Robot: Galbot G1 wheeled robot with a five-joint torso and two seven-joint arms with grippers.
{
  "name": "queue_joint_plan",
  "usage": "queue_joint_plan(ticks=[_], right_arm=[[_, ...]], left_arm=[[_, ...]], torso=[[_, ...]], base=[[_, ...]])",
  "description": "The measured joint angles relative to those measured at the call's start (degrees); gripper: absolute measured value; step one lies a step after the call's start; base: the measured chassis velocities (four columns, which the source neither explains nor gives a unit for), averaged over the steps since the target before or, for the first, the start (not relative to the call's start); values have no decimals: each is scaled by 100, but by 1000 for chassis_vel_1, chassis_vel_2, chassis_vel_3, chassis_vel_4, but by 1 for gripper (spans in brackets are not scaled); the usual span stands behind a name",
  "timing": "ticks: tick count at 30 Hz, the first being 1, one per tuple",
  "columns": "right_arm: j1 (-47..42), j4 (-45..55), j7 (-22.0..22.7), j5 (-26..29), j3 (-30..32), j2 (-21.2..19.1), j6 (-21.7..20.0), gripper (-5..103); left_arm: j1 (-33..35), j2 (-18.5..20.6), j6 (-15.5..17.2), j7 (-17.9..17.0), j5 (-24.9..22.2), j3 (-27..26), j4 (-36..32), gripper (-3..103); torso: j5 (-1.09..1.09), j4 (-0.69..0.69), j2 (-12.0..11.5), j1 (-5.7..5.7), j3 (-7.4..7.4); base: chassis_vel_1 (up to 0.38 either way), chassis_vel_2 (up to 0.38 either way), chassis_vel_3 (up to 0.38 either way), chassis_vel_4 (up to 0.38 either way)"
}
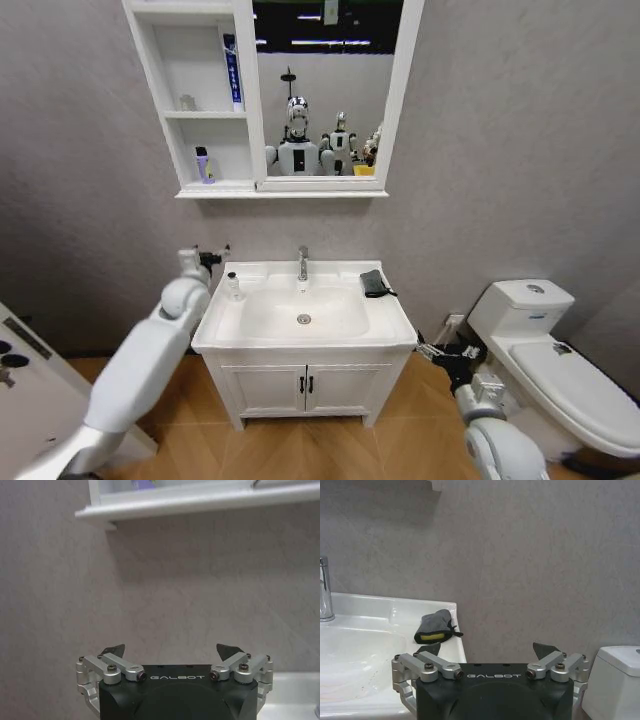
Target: Move facial cleanser and shampoo from washbasin to cabinet, then wipe washbasin with towel.
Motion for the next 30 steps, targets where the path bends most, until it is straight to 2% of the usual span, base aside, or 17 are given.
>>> queue_joint_plan(ticks=[4, 15, 17, 23, 28, 30], right_arm=[[-8, -28, -5, -5, -2, 20, 27, 100], [-90, 17, -1, -2, 37, 69, 86, 100], [-148, 36, 2, -6, 68, 83, 125, 100], [-182, 115, 31, -22, 98, 94, 129, 100], [-163, 136, 67, -53, 116, 92, 132, 100], [-165, 141, 72, -91, 107, 111, 134, 100]], left_arm=[[209, -264, -236, 104, 324, 23, 325, 100], [184, -732, -449, 236, 752, 76, 1036, 100], [153, -914, -486, 272, 930, 76, 1358, 100], [-35, -1195, -743, 416, 1108, 10, 2056, 100], [-143, -1272, -908, 559, 1115, -41, 2272, 100], [-221, -1329, -1098, 622, 1105, -44, 2425, 100]], torso=[[0, -1, 0, 0, 0], [0, -1, 0, 1, 0], [0, 0, 0, 1, 0], [-1, -1, 0, 1, 0], [0, 0, 0, 1, 0], [0, 0, 0, 1, 0]], base=[[0, 0, 0, 0], [0, 0, 0, 0], [0, 0, 0, 0], [0, 0, 0, 0], [0, 0, 0, 0], [0, 0, 0, 0]])
